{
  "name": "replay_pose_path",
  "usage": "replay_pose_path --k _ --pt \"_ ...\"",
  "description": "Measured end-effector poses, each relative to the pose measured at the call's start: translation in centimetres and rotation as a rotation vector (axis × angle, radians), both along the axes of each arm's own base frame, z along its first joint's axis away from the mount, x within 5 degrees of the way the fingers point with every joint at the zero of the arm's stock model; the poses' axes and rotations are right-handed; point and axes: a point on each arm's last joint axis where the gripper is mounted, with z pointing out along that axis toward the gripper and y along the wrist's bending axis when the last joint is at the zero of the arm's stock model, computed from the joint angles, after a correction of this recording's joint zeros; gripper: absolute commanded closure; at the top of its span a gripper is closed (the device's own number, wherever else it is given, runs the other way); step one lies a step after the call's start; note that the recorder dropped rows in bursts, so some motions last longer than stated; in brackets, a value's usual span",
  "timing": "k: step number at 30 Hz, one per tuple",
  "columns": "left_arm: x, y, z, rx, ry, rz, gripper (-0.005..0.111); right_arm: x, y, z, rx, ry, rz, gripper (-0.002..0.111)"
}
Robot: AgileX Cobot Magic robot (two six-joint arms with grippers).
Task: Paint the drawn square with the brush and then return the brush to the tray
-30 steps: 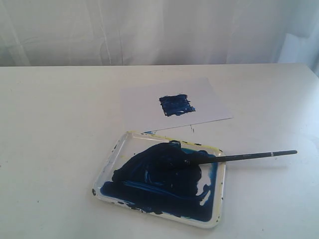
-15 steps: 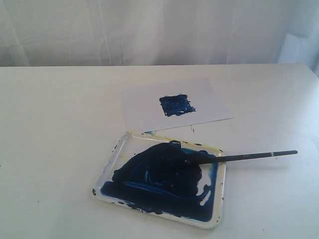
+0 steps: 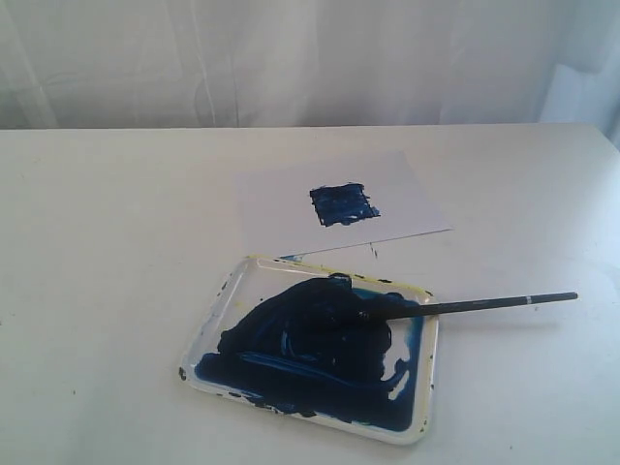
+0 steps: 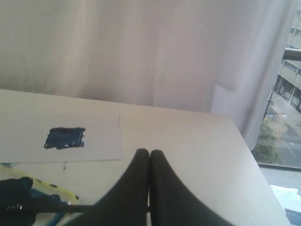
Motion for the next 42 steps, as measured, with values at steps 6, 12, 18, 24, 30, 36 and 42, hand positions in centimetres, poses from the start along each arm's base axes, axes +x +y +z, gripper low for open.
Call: replay_pose_path --k 6,12,18,24,30,36,42 --pt "1.8 0.0 -2.5 -0.021 -0.125 0.005 0.107 1.2 -0.1 -1.7 -0.023 -0.098 -0.019 0.108" --pt "2.9 0.0 -7.2 0.031 -0.094 0.002 0.107 2.4 -0.2 -6.2 -0.087 -0.036 -0.025 0.108" --pt "2.8 0.0 -8.0 0.041 -0.043 0.000 0.107 2.5 -0.2 -7.7 -0.110 0.039 -0.017 0.108" --pt "2.7 0.0 -8.6 0.043 0.017 0.000 0.107 2.5 -0.2 -7.7 -0.111 0.036 -0.017 0.108" --pt "2.7 0.0 -8.8 0.031 0.037 0.000 0.107 2.5 -0.2 -7.6 -0.111 0.032 -0.017 0.108" --pt "2.7 0.0 -8.8 -0.022 0.039 0.013 0.107 2.5 -0.2 -7.6 -0.111 0.032 -0.017 0.108" --pt "2.6 0.0 -8.9 -0.062 0.054 0.025 0.107 2.5 -0.2 -7.6 -0.111 0.032 -0.017 0.108"
